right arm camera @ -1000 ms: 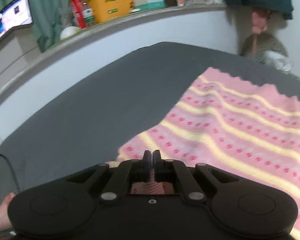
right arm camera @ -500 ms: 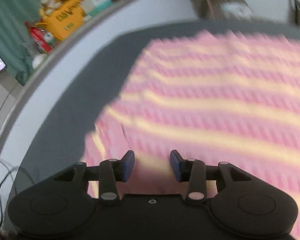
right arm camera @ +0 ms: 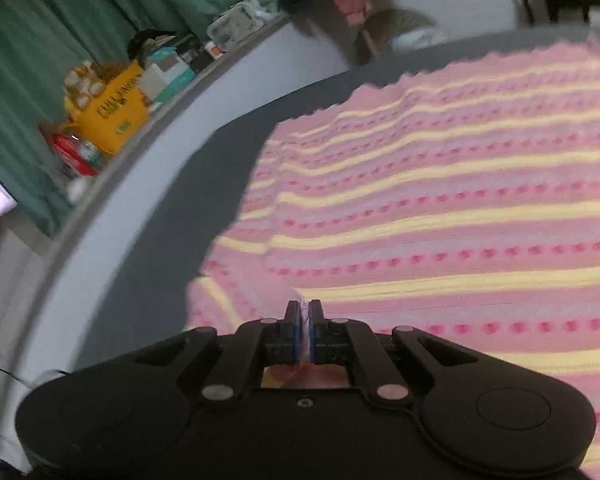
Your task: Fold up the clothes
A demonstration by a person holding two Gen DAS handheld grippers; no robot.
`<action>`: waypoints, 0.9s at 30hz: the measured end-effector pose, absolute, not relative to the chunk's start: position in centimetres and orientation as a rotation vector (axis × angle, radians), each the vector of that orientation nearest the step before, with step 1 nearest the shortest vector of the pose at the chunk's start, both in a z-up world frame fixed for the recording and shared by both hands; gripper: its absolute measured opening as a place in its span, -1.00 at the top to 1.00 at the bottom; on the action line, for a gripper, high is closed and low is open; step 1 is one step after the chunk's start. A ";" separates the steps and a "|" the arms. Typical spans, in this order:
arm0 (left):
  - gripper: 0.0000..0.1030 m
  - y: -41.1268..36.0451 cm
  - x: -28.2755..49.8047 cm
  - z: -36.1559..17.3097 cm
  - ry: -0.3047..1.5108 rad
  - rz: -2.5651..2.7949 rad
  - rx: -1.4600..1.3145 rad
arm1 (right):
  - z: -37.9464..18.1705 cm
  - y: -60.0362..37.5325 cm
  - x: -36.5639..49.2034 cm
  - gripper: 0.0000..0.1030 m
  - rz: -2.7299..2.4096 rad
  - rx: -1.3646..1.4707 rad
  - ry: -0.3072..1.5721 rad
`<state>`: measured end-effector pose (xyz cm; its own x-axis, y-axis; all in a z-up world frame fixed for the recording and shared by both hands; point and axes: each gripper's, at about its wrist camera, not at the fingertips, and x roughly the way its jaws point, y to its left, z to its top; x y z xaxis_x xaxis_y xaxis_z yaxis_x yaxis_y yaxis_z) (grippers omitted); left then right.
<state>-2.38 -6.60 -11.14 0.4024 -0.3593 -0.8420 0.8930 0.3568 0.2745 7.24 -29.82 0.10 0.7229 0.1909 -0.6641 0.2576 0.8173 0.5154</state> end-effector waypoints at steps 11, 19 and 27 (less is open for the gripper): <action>-1.00 -6.7 -2.2 -11.1 0.779 -0.921 0.838 | 2.4 -35.7 1.0 0.33 -0.148 0.650 0.733; -1.00 -6.4 -0.5 -10.8 0.943 -0.927 0.792 | 6.1 -49.3 -17.5 -0.07 -0.823 0.826 0.587; -1.00 -5.5 0.9 -7.2 1.001 -0.894 0.744 | 2.9 -52.4 -26.3 -0.06 -1.015 1.148 0.526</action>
<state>0.93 -5.50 -7.19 0.2627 -0.2773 -0.9242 0.8872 0.4460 0.1184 -26.35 -52.42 2.88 0.4778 -0.3843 -0.7900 0.8670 0.0616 0.4944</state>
